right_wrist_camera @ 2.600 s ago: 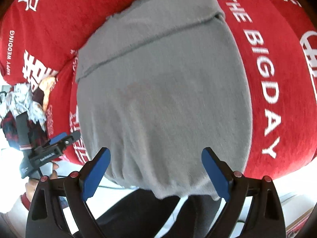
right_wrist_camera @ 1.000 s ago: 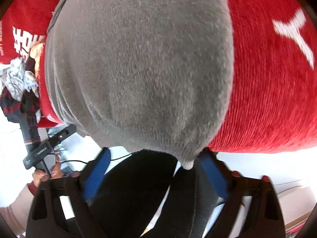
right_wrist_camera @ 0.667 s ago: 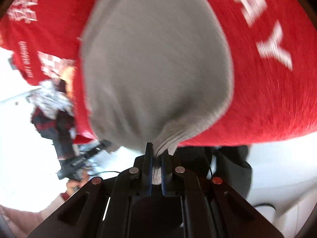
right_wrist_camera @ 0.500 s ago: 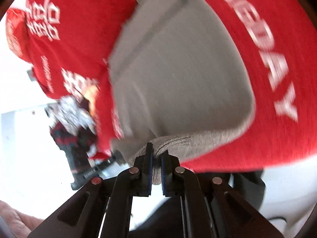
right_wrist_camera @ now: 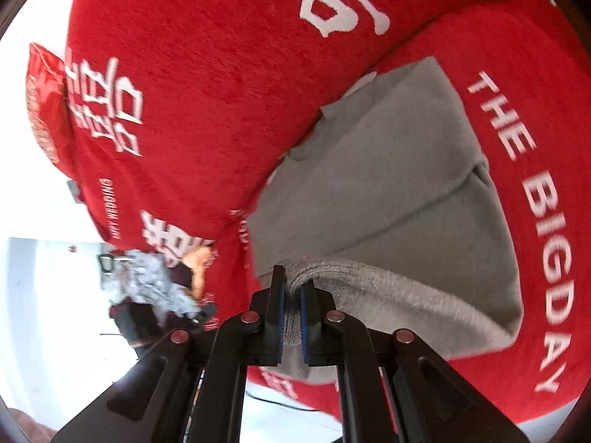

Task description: Fold small clothes

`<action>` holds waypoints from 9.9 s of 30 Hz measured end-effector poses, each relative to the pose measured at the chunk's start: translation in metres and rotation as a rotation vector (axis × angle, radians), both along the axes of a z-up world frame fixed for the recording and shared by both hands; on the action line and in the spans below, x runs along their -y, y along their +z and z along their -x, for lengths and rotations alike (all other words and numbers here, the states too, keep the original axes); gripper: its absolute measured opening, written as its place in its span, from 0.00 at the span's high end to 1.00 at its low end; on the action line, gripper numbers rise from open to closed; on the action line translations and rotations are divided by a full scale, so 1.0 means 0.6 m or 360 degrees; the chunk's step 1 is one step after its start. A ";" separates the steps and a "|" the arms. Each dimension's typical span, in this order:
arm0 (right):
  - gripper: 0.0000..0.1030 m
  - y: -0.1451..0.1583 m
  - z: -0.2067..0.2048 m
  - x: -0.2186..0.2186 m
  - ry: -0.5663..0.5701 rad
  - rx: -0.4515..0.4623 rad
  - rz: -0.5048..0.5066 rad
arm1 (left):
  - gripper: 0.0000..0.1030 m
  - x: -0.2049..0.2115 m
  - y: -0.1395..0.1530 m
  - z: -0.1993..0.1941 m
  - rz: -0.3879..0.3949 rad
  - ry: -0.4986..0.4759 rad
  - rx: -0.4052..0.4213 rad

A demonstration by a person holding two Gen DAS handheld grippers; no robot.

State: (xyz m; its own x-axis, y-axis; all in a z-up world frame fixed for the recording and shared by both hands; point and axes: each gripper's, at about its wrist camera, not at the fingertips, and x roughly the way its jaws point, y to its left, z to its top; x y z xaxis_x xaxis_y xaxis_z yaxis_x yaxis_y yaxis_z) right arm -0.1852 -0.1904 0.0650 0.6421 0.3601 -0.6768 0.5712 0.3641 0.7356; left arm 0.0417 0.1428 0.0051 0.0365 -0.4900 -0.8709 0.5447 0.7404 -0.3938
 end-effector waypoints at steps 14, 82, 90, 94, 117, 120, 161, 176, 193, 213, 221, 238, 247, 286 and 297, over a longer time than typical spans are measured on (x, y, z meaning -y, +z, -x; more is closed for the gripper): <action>0.28 -0.100 -0.014 0.038 0.0258 -0.0641 0.0185 | 0.14 0.024 -0.123 0.043 -0.0467 -0.0154 -0.0160; 0.83 -0.166 -0.187 0.106 0.0440 -0.0688 0.0601 | 0.48 0.162 -0.193 -0.131 -0.0526 0.0063 0.0052; 0.92 -0.157 -0.108 0.136 0.0360 -0.0753 0.0632 | 0.48 0.088 -0.156 -0.121 -0.0619 0.0101 0.0084; 0.66 -0.121 -0.078 0.122 0.0308 -0.0736 0.0568 | 0.48 0.031 -0.121 -0.095 -0.0506 0.0209 -0.0009; 0.92 -0.163 0.071 0.053 -0.0425 -0.0552 -0.0194 | 0.77 -0.098 -0.179 -0.025 -0.0253 0.0767 -0.0478; 0.92 -0.155 0.071 0.063 -0.0285 -0.0612 -0.0066 | 0.77 -0.094 -0.192 -0.017 -0.0334 0.0670 -0.0405; 0.00 -0.090 -0.114 -0.217 0.0539 -0.0461 0.0176 | 0.21 -0.082 -0.117 0.017 -0.0733 0.0287 -0.0081; 0.00 -0.127 -0.153 -0.275 0.0587 -0.0486 -0.0045 | 0.21 -0.117 -0.122 -0.034 -0.0484 0.0458 -0.0222; 0.00 -0.198 -0.180 -0.284 0.0232 -0.0326 -0.0424 | 0.01 -0.121 -0.150 -0.094 -0.0368 0.0451 -0.0363; 0.89 -0.284 -0.200 -0.280 -0.0316 -0.0072 -0.0919 | 0.01 -0.072 -0.190 -0.162 0.0164 0.0354 -0.0693; 0.90 -0.203 -0.222 -0.249 -0.0138 0.0129 -0.0827 | 0.01 0.016 -0.224 -0.201 0.0289 0.0164 -0.0862; 0.86 -0.149 -0.201 -0.233 0.0444 -0.0323 -0.0320 | 0.30 0.098 -0.206 -0.186 -0.0066 -0.0058 -0.0530; 0.91 -0.165 -0.189 -0.113 0.0307 -0.0499 0.0153 | 0.82 0.102 -0.184 -0.177 -0.0183 -0.0091 -0.0358; 0.23 -0.190 0.095 0.134 -0.0766 0.0249 -0.0646 | 0.00 0.393 0.000 0.100 -0.0208 -0.0368 0.0272; 0.34 -0.198 -0.065 0.133 -0.0131 0.0002 -0.0455 | 0.00 0.316 -0.087 0.044 -0.0493 -0.0151 0.0180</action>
State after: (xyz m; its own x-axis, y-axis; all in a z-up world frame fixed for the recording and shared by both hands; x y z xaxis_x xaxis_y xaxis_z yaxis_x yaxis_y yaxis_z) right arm -0.1459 -0.2702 -0.0541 0.6776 0.4830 -0.5546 0.5894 0.0945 0.8023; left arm 0.0152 -0.0467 -0.0473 0.1084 -0.2088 -0.9719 0.6442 0.7594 -0.0913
